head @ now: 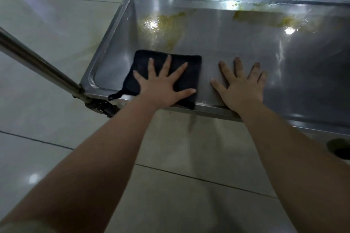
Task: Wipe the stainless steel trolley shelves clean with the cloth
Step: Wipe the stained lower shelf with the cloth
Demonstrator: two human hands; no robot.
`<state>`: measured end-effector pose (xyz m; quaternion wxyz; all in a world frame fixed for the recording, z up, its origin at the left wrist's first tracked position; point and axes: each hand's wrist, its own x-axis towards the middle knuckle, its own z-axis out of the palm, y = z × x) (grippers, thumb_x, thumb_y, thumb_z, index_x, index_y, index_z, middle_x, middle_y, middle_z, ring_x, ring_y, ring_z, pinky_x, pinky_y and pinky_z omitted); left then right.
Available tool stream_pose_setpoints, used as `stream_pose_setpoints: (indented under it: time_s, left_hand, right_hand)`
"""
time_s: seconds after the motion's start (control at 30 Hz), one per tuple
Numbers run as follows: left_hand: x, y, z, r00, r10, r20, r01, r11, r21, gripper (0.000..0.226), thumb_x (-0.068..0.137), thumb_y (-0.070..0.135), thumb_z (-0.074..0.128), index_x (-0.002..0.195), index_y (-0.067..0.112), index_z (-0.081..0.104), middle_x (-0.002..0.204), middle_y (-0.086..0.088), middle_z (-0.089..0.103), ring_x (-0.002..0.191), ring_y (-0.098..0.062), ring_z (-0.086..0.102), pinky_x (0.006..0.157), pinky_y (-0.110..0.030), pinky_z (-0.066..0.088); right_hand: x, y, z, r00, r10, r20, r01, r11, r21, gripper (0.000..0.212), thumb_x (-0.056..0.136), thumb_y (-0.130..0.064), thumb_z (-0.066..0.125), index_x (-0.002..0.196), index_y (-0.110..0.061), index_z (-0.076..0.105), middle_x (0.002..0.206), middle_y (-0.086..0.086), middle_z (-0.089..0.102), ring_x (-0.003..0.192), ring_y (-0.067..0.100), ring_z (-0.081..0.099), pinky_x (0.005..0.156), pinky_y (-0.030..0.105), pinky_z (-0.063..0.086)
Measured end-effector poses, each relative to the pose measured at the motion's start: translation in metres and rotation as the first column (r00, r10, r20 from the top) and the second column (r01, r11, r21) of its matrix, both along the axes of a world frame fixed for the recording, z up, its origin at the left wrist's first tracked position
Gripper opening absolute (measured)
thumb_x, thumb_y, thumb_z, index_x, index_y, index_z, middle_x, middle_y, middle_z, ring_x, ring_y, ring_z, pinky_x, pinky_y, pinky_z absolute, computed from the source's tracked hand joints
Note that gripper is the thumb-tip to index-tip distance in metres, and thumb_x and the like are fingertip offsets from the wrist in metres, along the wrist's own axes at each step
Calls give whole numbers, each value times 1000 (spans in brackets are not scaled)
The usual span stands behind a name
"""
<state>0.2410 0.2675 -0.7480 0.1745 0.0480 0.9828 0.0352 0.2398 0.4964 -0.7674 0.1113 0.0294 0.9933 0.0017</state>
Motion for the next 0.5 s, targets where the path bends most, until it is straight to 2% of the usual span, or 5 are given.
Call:
stream_pose_setpoints:
  time_s: [0.1,0.2,0.27,0.37,0.5]
  left_hand:
    - [0,15,-1,1000,-5,3,5,999,36,87,71,94,26,144,63,-10,160,17,-23,147,-32,-24,107,-76,-8]
    - [0,-23,-2,999,26,-28,-25,999,30,85,71,93,28,143,65,-6,161,20,-18,148,-29,-21,108,-75,-6]
    - [-2,-57,-1,994,103,-35,-102,994,27,84,69,94,27,142,67,-5,161,21,-17,149,-28,-18,108,-74,-5]
    - [-5,-82,3,988,157,-11,-157,988,-3,86,63,95,19,140,68,-10,160,21,-20,148,-30,-18,109,-74,-4]
    - [-2,-77,0,992,126,-28,-127,992,-27,88,60,96,13,139,67,-14,160,19,-22,148,-33,-18,108,-75,-3]
  right_hand:
    - [-1,5,1,1000,-1,1,1,999,-40,73,86,-81,11,150,-51,-7,164,-6,-10,146,45,-12,117,59,-6]
    - [0,6,0,1000,-5,-3,5,999,-52,73,85,-81,11,150,-52,-5,164,-7,-8,147,45,-11,117,59,-6]
    - [-1,4,0,1000,-11,-8,10,998,-55,73,85,-81,11,150,-52,-4,165,-7,-8,146,45,-11,117,59,-5]
    - [0,1,1,1000,-5,-6,5,999,-34,73,86,-81,10,151,-51,-4,165,-6,-7,146,46,-10,117,60,-5]
    - [-4,-4,11,998,-53,24,55,995,-82,73,86,-81,19,150,-51,2,164,-10,-6,145,48,-13,110,69,-11]
